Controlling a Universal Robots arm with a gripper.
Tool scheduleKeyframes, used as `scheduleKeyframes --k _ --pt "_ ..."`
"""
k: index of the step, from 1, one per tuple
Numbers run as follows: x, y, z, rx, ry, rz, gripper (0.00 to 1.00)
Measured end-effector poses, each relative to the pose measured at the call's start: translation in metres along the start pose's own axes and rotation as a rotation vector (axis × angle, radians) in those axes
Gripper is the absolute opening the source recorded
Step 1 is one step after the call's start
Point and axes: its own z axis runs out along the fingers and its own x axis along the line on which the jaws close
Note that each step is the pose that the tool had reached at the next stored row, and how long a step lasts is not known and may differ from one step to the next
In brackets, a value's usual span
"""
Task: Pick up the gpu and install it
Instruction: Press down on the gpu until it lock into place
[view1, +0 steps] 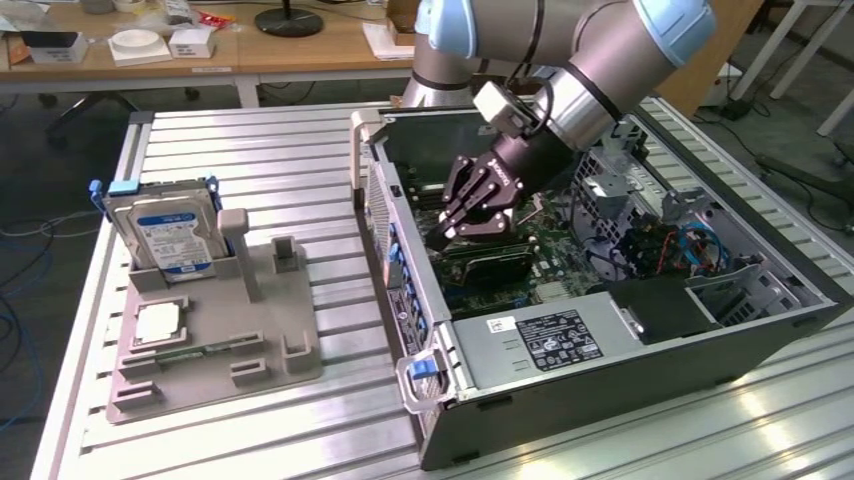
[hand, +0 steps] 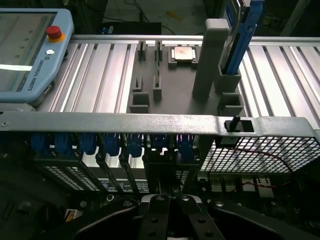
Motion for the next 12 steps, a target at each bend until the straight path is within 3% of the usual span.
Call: scheduleKeyframes --k 2,3,12 --pt "-0.0002 -0.0001 0.0000 0.0003 0.0000 0.000 0.10" --pt "-0.0003 0.0004 0.0002 0.0102 0.0005 0.001 0.10" --pt "-0.0006 0.0041 0.0033 0.1726 0.0003 0.006 0.10"
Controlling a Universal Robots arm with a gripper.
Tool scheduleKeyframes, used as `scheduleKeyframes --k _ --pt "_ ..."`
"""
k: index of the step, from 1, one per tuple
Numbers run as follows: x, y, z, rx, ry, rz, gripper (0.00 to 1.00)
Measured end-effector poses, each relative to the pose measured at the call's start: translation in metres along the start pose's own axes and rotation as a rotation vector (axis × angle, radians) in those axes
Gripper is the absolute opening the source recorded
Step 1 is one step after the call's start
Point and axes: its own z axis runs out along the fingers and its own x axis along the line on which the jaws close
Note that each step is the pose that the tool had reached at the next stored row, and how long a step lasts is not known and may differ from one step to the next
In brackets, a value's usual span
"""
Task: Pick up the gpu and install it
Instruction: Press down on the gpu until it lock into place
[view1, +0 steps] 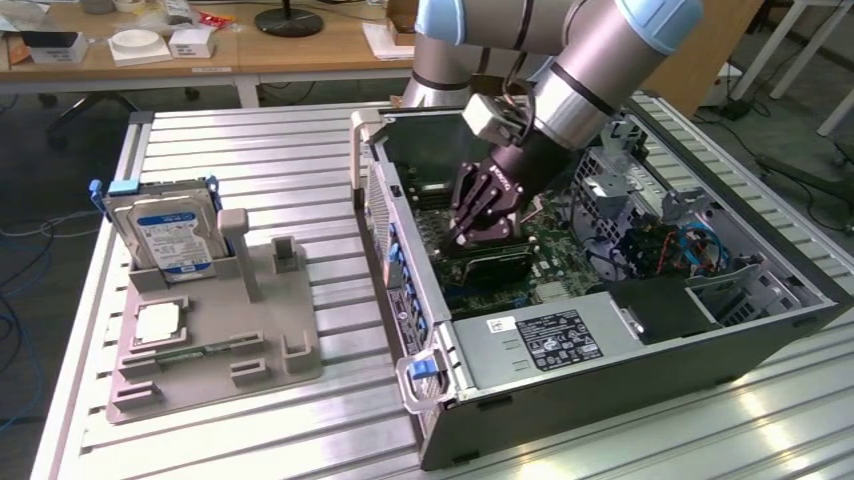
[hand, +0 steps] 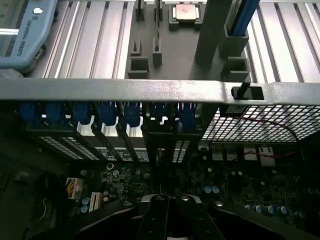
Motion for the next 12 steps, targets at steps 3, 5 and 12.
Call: scheduleKeyframes --k 3,5,12 --pt "-0.0001 0.0022 0.0013 0.0261 0.0004 0.001 0.10" --pt "-0.0001 0.0031 0.0017 0.0269 0.0005 0.001 0.10" --pt "-0.0001 0.0063 0.0033 0.0301 0.0006 0.001 0.10"
